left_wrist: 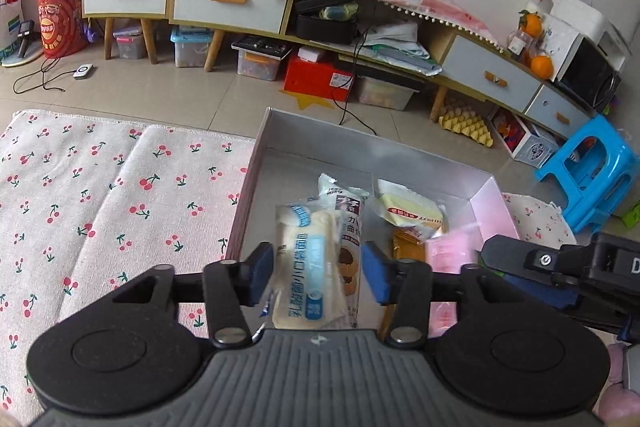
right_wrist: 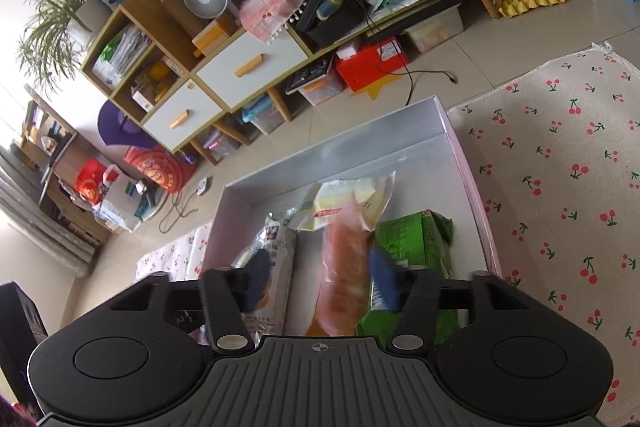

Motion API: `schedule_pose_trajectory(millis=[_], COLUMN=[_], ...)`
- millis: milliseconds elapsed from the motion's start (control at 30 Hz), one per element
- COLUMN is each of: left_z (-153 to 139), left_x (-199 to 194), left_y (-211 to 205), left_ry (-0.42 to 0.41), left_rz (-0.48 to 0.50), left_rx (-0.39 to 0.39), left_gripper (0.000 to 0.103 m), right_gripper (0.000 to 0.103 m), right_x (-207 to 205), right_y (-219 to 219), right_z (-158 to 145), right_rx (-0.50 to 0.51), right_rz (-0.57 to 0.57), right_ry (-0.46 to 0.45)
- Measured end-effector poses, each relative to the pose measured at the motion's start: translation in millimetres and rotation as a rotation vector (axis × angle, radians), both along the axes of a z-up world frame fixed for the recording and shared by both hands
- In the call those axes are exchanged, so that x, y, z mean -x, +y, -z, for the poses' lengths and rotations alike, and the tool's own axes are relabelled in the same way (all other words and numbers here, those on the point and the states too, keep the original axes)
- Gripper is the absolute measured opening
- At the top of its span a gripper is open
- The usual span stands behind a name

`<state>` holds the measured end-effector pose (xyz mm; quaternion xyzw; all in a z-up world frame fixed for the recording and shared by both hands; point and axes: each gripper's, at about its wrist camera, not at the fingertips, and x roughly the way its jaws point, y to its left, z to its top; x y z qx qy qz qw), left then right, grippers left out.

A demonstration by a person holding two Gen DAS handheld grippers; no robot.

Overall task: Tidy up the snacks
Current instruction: 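Lower both packets into the pink box and open both tools, then move both tools back toward the remaining snacks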

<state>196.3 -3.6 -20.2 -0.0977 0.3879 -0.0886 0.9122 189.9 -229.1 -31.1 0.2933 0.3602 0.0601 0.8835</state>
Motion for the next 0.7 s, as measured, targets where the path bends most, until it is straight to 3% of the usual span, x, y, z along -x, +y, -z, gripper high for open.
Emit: schedule_pose_trajectory(millis=[67,433,633,700], left_z=[-2.5,-18.1,-29.6,-32.1], left_x=[0.8,16.4,33.9,39.2], left_y=[-0.3,-1.1,-0.7,-0.2], left_ry=[-0.004,-0.002,-0.019,-0.019], left_rz=[0.000,0.048,0.069,0.068], left_rx=[-0.001,0.011,-0.031,-0.053], left_gripper=[0.057,0.082,0.094,0.096], right_gripper=[0.070,0.077,0.081,0.086], right_x=[0.2,15.3,31.1,36.9], right_y=[-2.6,-0.1,1.5,2.6], right_z=[-2.2,-15.7,-30.4,-34.8], right_rx=[-0.003,0.025,0.039,0.042], right_rz=[0.009,0.005,-0.006,-0.015], right_ry=[-0.004,0.003,0.001,-0.001])
